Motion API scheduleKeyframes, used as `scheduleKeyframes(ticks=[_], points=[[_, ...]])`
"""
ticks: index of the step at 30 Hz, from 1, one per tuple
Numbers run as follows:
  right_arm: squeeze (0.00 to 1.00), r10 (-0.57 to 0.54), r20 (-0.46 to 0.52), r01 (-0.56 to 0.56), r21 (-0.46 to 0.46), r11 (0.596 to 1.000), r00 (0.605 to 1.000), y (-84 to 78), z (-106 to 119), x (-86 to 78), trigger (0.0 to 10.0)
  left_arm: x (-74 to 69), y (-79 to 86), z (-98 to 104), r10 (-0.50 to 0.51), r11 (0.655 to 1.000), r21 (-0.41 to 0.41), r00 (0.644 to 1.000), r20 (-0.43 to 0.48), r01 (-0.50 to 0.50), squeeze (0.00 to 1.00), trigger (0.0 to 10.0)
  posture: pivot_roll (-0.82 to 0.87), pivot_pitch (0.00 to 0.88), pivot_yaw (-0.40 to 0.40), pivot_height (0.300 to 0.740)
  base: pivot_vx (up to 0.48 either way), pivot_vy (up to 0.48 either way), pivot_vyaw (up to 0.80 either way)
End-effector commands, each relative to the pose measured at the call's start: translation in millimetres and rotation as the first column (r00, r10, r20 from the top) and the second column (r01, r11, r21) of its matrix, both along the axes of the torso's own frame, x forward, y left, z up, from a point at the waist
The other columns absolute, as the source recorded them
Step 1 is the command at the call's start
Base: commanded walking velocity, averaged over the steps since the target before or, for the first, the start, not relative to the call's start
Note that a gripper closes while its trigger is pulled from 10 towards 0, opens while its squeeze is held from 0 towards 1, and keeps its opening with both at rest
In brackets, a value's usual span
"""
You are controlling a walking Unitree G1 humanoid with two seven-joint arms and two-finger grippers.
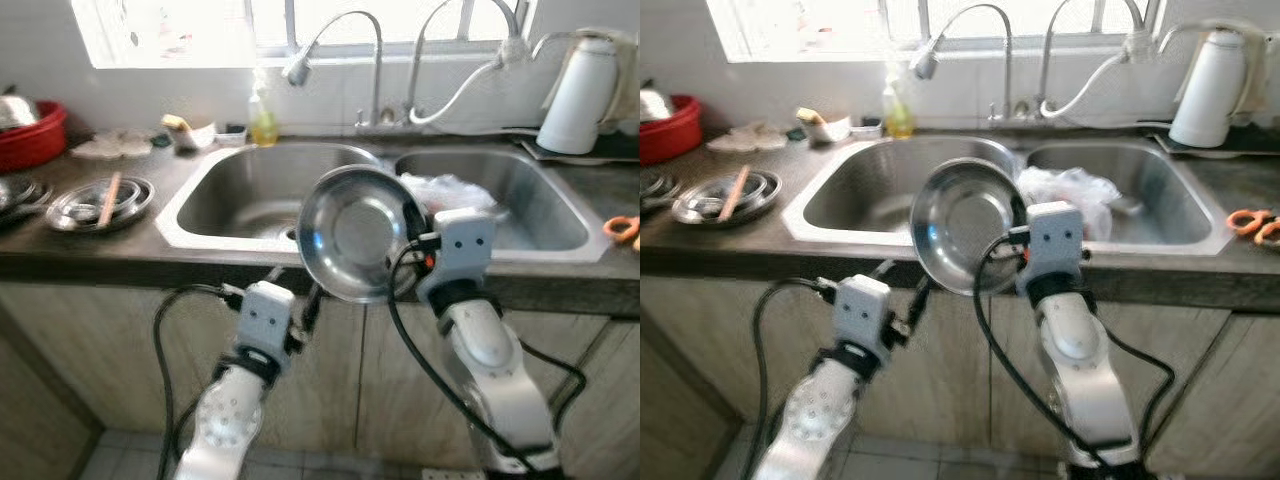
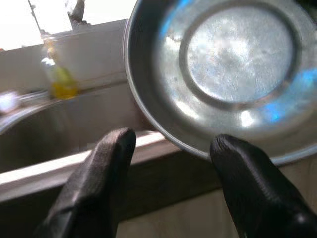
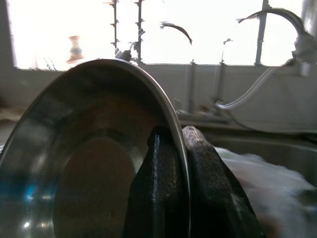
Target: Kitchen organization
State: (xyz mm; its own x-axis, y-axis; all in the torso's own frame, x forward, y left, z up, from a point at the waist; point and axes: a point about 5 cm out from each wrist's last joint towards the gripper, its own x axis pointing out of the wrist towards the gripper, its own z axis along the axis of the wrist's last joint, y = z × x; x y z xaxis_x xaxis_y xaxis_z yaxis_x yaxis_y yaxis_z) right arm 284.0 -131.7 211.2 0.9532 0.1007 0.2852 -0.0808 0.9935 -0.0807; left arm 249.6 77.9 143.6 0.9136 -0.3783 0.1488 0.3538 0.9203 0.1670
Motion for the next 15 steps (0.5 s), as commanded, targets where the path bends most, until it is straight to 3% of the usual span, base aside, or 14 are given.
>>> scheduleKeyframes(ticks=[1, 6, 15], points=[[0.00, 0.027, 0.038, -0.027, 0.002, 1.000, 0.999, 6.9, 8.1, -0.1, 10.0, 1.3, 6.0, 4.6, 0.018, 1.000, 0.008, 1.000, 0.022, -0.018, 0.00, 10.0, -0.03, 0.000, 0.002, 0.740, 0.428, 0.000, 0.00], [0.00, 0.036, 0.041, -0.036, -0.005, 0.999, 0.999, 8.1, 8.1, -0.5, 10.0, 1.3, 6.0, 4.4, 0.018, 1.000, 0.007, 1.000, 0.021, -0.018, 0.00, 10.0, -0.03, 0.000, 0.002, 0.740, 0.430, 0.000, 0.74], [0.00, 0.027, 0.029, -0.027, 0.012, 1.000, 0.999, 5.4, 7.4, 1.8, 10.0, 1.1, 5.5, 3.5, 0.017, 1.000, 0.009, 1.000, 0.020, -0.017, 0.00, 10.0, -0.03, 0.000, 0.000, 0.740, 0.427, 0.000, 0.00]])
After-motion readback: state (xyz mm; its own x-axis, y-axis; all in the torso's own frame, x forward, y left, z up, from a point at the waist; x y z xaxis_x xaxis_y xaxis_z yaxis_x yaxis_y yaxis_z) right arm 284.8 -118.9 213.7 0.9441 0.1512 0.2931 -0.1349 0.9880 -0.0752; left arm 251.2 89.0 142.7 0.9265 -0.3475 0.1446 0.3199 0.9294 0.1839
